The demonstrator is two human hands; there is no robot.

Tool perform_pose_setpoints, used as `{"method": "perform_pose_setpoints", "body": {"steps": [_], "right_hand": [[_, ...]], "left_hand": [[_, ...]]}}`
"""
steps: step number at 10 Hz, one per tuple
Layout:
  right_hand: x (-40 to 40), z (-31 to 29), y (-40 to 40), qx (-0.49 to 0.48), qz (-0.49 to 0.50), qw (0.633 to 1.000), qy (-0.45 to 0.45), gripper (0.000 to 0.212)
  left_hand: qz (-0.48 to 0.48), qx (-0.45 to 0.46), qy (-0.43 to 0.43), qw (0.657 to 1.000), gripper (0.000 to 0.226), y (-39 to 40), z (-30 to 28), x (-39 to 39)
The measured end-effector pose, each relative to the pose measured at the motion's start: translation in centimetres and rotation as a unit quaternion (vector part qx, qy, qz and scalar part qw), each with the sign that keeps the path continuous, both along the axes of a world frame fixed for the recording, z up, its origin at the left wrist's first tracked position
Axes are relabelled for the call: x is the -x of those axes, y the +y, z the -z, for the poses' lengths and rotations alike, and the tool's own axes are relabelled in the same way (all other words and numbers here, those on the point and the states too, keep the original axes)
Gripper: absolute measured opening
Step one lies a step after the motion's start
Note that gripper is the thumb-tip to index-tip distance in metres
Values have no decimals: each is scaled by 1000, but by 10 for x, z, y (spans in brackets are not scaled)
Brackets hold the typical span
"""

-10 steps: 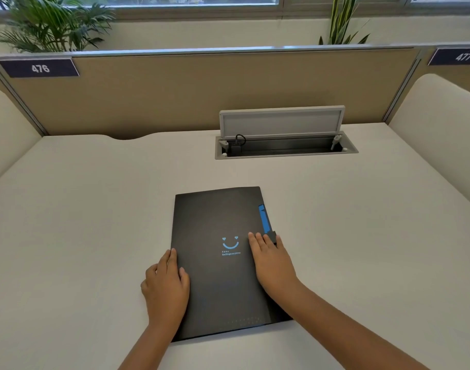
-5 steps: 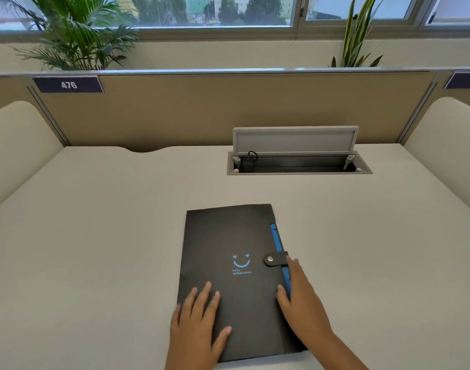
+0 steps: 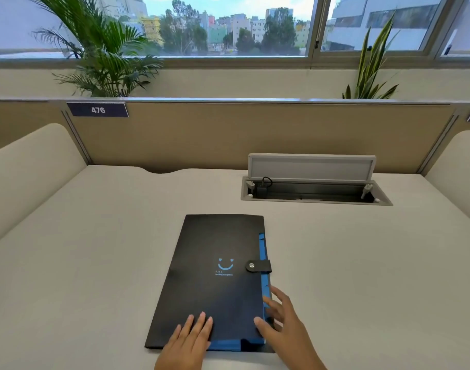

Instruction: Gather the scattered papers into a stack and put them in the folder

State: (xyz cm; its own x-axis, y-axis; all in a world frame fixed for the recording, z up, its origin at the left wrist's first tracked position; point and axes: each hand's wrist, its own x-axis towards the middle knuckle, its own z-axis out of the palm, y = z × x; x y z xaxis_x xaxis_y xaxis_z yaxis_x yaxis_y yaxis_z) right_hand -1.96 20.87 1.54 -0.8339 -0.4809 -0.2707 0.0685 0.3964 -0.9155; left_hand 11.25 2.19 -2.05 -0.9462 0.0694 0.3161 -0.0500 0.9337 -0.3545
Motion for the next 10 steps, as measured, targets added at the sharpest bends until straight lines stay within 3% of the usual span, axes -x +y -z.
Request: {"method": "perform_pose_setpoints", "body": {"steps": [1, 2, 3, 4, 5, 6, 7, 8, 9, 10], "right_hand": [[5, -1, -19, 18, -28, 999, 13, 66], [15, 8, -22, -15, -31, 995, 93, 62], [32, 19, -12, -96, -24, 981, 168, 65], [46, 29, -2, -145, -43, 946, 285, 66], [60, 42, 5, -152, -32, 907, 392, 57], [66, 45, 9, -178, -33, 901, 394, 56], [69, 44, 9, -204, -42, 870, 448, 29], [67, 45, 8, -217, -46, 864, 453, 69], [62, 45, 7, -211, -31, 869, 447, 70], [61, 38, 4, -232, -23, 856, 461, 33]], "left_hand": [[-13, -102, -61, 993, 60, -19, 6, 7], [-44, -205, -64, 976, 72, -39, -2, 40], [-56, -246, 39, 967, 62, -69, 3, 69], [-107, -306, 28, 946, 39, -90, 6, 99], [-154, -335, -8, 929, 54, -105, 4, 124], [-154, -332, -34, 930, 52, -119, 1, 143], [-154, -340, -41, 927, 43, -124, 3, 155], [-148, -343, -31, 927, 41, -124, 7, 161], [-151, -328, -24, 932, 40, -123, 8, 160], [-155, -314, -18, 936, 56, -114, 12, 157]]}}
